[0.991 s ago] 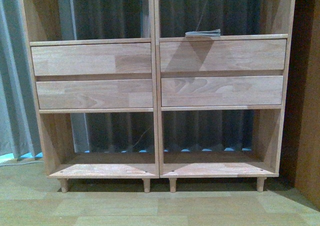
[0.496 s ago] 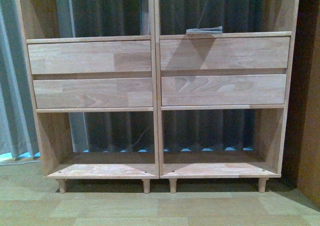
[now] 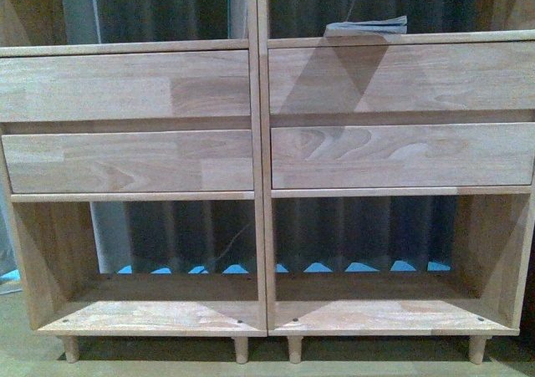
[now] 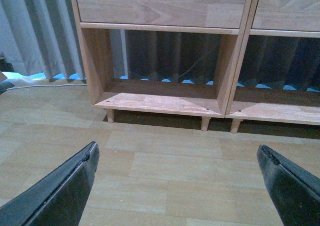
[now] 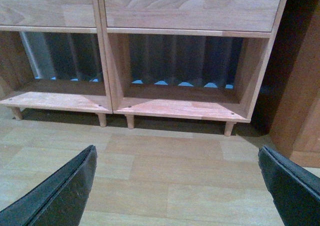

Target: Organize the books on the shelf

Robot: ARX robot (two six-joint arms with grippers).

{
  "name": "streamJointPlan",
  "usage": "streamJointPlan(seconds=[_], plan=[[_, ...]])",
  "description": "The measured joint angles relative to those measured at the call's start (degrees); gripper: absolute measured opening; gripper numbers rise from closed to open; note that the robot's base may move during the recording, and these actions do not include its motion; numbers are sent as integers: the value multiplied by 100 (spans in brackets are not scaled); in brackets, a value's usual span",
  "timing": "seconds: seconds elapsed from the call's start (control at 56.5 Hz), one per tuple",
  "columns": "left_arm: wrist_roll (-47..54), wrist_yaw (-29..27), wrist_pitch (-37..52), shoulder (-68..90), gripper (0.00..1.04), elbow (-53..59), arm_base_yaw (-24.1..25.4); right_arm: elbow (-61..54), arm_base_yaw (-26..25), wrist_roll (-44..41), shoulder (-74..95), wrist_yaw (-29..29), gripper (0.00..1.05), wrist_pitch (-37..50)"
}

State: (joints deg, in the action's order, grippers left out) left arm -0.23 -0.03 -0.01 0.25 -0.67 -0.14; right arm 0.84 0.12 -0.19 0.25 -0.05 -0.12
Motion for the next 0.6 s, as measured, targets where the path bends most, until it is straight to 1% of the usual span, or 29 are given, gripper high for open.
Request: streamJointPlan(seconds=[0.602], plan=[[0, 0, 0, 0, 97, 0, 0, 0, 0, 0, 0, 2, 98, 0]])
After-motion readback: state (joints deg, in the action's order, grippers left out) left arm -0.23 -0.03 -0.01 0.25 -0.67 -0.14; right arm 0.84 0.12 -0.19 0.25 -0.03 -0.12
